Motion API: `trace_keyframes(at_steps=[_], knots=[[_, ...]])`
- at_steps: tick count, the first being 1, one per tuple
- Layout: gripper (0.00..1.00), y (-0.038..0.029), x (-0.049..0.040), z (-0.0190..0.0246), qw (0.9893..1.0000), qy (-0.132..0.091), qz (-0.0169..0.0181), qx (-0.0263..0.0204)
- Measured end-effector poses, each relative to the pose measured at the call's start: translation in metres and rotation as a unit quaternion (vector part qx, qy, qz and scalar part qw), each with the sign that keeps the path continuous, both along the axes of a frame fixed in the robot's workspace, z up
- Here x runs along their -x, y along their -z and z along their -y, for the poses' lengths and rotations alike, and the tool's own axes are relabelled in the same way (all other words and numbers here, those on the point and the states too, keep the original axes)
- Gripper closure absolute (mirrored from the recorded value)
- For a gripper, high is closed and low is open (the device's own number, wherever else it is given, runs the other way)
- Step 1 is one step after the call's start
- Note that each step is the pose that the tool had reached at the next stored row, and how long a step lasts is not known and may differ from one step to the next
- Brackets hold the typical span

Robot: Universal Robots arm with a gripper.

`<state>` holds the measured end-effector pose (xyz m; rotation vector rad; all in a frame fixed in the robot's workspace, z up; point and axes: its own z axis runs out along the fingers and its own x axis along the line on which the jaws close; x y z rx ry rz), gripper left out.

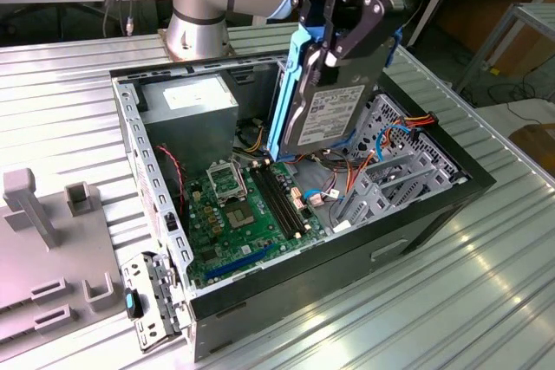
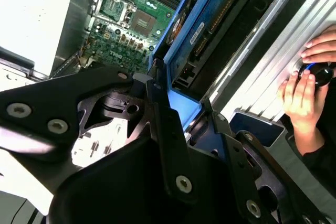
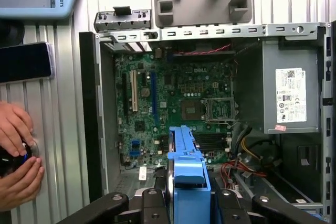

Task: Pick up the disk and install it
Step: 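Insert the disk into the insertion slot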

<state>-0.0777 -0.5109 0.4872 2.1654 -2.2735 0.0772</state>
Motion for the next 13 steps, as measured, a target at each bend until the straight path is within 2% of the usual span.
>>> trace_keyframes(at_steps=[1,3,7,10,12,13], knots=[[0.63,0.0000,-0.0026,0.0038,1.0000,0.000,-0.0001,0.0000],[0.63,0.0002,-0.0066,0.0088,1.0000,0.000,-0.0003,0.0000],[0.63,0.0006,-0.0183,0.0156,1.0000,0.000,-0.0011,0.0001],[0.63,0.0015,-0.0428,0.0187,1.0000,0.000,-0.0024,0.0000],[0.63,0.0022,-0.0532,0.0196,1.0000,0.000,-0.0024,0.0000],[0.63,0.0027,-0.0641,0.0204,1.0000,0.000,-0.0025,0.0000]])
